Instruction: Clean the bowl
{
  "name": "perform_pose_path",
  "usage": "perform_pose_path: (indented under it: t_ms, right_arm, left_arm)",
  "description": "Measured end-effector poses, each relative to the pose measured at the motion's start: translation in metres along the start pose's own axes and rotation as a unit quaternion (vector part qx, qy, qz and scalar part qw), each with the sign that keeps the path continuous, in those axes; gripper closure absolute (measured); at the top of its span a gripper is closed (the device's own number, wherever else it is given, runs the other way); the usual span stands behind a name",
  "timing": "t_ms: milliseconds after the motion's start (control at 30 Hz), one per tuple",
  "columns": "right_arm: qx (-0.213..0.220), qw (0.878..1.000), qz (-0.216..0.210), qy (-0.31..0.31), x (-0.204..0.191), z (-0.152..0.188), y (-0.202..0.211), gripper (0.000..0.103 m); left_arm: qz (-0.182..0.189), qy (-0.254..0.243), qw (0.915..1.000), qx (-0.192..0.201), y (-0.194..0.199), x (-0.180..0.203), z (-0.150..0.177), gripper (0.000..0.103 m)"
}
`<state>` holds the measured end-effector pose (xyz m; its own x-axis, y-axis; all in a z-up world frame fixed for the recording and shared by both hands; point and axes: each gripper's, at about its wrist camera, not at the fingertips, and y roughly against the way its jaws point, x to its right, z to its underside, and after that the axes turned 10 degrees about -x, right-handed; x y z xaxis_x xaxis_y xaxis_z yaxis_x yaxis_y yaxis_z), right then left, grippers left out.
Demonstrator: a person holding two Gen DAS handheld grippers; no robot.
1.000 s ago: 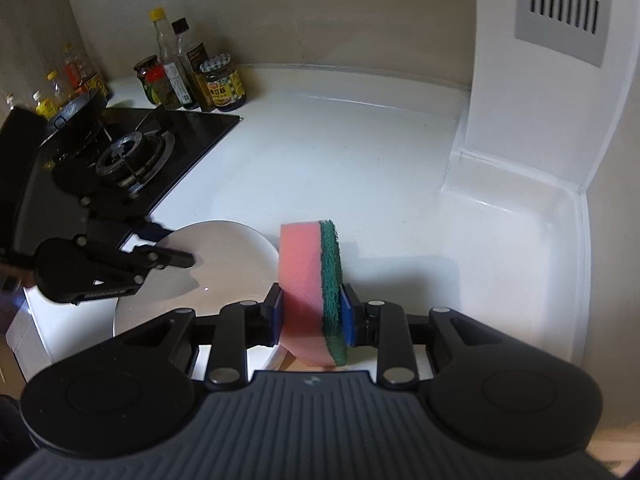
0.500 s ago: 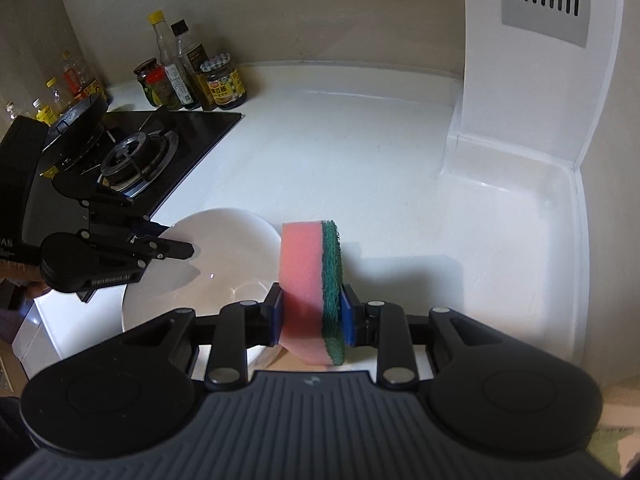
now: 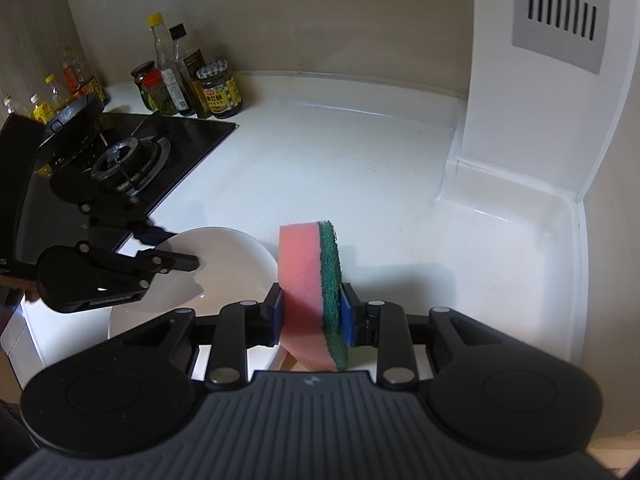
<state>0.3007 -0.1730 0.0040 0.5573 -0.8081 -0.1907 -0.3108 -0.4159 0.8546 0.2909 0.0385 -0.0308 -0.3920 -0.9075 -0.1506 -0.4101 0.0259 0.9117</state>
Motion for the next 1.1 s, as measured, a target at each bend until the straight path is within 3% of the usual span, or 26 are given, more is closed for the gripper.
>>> perform_pose_path:
  t_ms: [167, 233, 300, 433, 600, 700, 800, 867, 967, 1033, 1100]
  right_arm:
    - [-0.001, 1.000, -0.004, -0.005, 0.000, 0.005, 0.004, 0.078]
    - [-0.006, 1.000, -0.005, 0.003, -0.005, 0.007, 0.005, 0.078]
    - [-0.013, 1.000, 0.001, 0.018, -0.009, 0.008, 0.006, 0.078]
    - [-0.015, 0.999, 0.006, 0.027, -0.008, 0.001, 0.004, 0.078]
    - [-0.005, 0.998, 0.028, 0.048, -0.013, -0.015, -0.005, 0.078]
    - [-0.007, 0.998, 0.027, 0.049, -0.012, -0.016, -0.006, 0.078]
    - [-0.003, 0.999, 0.014, 0.033, -0.005, -0.010, -0.003, 0.078]
    - [0.002, 1.000, 0.004, 0.020, -0.001, -0.005, 0.000, 0.078]
    - [0.006, 1.000, -0.008, 0.004, 0.001, 0.002, 0.003, 0.078]
    - [0.004, 1.000, -0.010, 0.005, -0.001, 0.005, 0.005, 0.078]
    - [-0.003, 1.000, -0.011, 0.007, -0.002, 0.009, 0.007, 0.078]
  left_arm:
    - [0.031, 0.094, 0.9951, -0.005, 0.012, -0.011, 0.027, 0.086]
    - [0.045, 0.097, 0.9942, -0.007, 0.011, -0.013, 0.031, 0.091]
    - [0.043, 0.079, 0.9959, -0.006, 0.012, -0.013, 0.031, 0.093]
    - [0.020, -0.023, 0.9995, 0.002, 0.007, -0.005, 0.018, 0.092]
    - [0.002, -0.133, 0.9911, 0.009, -0.002, 0.006, 0.002, 0.087]
    - [0.007, -0.106, 0.9944, -0.001, -0.002, 0.001, -0.005, 0.087]
    - [0.005, -0.024, 0.9997, -0.010, 0.005, -0.004, 0.001, 0.083]
    - [0.015, 0.055, 0.9982, -0.021, 0.011, -0.009, 0.010, 0.083]
    - [0.016, 0.102, 0.9944, -0.022, 0.013, -0.008, 0.022, 0.083]
    - [0.014, 0.092, 0.9955, -0.018, 0.012, -0.004, 0.024, 0.091]
    - [-0.005, 0.035, 0.9993, -0.010, 0.010, 0.005, 0.022, 0.090]
